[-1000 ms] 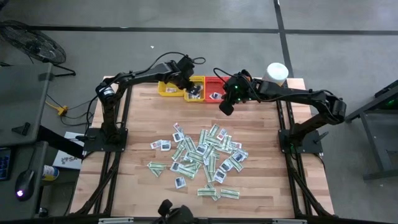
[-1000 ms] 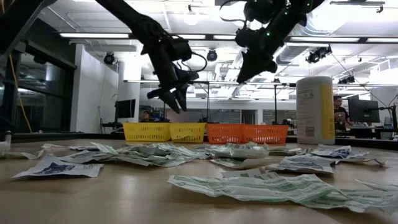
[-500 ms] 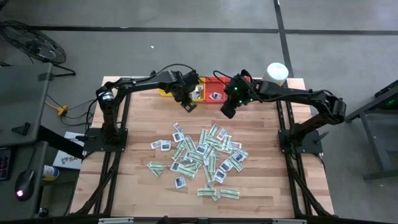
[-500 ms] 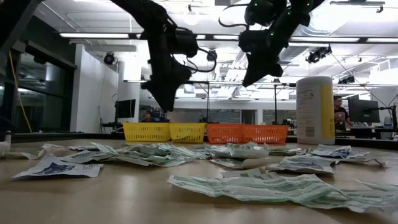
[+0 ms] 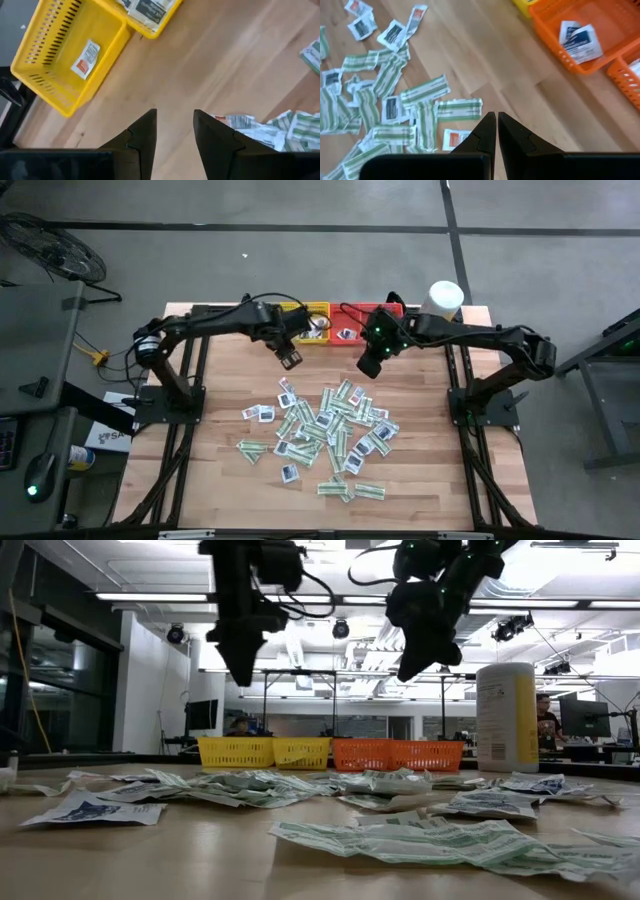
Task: Pick & Place First Aid Supplies
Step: Put the green pad into the right orange bin
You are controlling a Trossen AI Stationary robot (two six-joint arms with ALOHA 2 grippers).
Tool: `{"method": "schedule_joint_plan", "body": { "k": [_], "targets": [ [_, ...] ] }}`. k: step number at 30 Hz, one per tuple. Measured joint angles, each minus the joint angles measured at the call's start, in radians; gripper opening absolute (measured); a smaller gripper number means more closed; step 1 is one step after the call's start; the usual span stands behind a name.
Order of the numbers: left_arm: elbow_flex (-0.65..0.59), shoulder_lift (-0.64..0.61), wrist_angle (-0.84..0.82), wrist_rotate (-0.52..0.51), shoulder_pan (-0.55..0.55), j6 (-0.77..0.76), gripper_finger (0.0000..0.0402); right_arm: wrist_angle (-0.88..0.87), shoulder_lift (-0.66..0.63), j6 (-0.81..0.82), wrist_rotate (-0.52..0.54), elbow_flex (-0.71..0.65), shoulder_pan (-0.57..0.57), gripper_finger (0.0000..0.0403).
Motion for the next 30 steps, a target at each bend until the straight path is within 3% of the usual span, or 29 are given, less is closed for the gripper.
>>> {"method": "schedule_joint_plan", "body": {
  "k": [12, 22, 30],
  "targets": [
    [-0.518, -0.415, 0.358, 0.170, -0.047, -0.129, 0.0127, 0.009, 0.035, 0.043, 0.005, 0.000, 0.083, 0.0017],
    [-0.837, -0.734, 0.740, 0.200, -0.221, -0.212, 0.0127, 0.054, 0.163, 0.092, 0.030, 0.000, 0.154, 0.0118],
    [-0.972, -0.844, 0.879, 0.199, -0.304, -0.248, 0.0127, 0.127, 0.243, 0.030, 0.040, 0.000, 0.153, 0.0156]
  ]
}}
